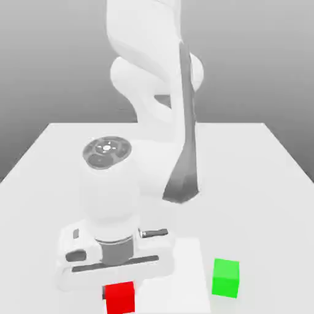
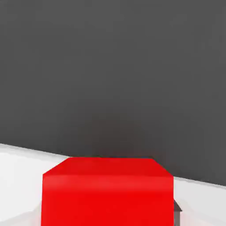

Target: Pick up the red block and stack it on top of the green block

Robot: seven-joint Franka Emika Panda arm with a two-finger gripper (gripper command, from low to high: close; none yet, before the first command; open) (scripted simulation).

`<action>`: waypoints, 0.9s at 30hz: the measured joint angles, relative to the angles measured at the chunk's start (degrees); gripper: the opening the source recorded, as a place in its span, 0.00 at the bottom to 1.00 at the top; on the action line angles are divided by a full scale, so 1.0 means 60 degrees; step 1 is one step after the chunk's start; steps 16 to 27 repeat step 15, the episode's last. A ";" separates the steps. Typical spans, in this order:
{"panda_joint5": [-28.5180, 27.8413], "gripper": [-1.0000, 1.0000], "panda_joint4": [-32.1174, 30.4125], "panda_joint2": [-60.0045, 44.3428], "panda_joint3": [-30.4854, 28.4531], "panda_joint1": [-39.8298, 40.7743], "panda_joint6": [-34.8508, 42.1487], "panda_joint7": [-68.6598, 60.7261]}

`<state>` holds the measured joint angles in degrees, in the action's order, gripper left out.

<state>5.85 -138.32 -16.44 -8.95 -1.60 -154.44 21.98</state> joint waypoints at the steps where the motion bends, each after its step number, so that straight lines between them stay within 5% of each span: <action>1: -0.0117 0.00 -0.0102 0.0320 0.0053 -0.0123 0.0219 0.0019; 7: -0.0828 0.00 -0.1166 0.1786 0.1513 -0.1722 0.0596 -0.0489; 12: -0.1186 0.00 -0.1366 0.0733 0.1872 -0.2293 -0.0671 -0.0554; 13: -0.1216 1.00 -0.1362 0.0552 0.1873 -0.2296 -0.0846 -0.0538; 27: -0.1216 1.00 -0.1362 0.0552 0.1873 -0.2296 -0.0846 -0.0538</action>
